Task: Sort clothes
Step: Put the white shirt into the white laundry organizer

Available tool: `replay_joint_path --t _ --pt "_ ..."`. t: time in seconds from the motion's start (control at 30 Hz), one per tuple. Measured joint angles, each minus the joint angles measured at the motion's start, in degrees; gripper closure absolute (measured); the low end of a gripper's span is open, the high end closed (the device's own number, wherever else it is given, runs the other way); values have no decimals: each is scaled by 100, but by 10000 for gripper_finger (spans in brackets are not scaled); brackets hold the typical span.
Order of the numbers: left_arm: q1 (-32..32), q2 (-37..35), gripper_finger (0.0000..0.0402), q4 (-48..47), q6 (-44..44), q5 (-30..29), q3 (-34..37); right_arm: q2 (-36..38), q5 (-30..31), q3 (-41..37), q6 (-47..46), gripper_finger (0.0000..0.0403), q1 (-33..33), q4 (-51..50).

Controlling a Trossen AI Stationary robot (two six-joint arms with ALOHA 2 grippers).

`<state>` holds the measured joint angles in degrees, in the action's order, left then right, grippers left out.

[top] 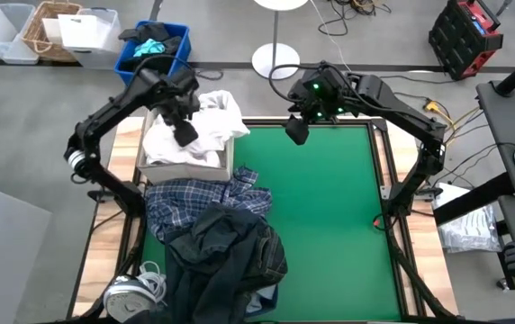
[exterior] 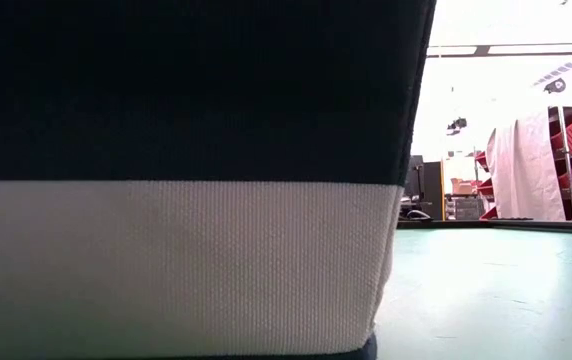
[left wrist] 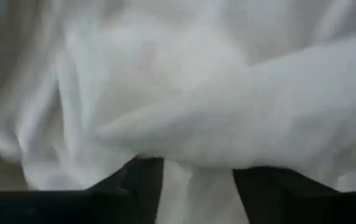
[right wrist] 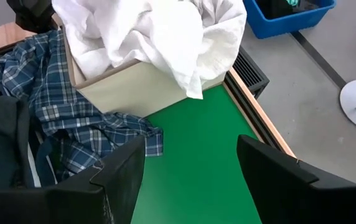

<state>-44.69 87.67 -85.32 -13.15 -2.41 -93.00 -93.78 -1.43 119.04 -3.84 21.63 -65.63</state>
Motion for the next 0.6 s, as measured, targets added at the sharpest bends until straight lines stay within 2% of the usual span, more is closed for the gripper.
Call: replay_joint_path --t 0.17,0.6 --pt "27 -156 195 1466 -296 615 39 2 0 0 69 161 0 62" --pt "99 503 207 1646 -1124 799 196 2 -4 -2 85 154 0 38"
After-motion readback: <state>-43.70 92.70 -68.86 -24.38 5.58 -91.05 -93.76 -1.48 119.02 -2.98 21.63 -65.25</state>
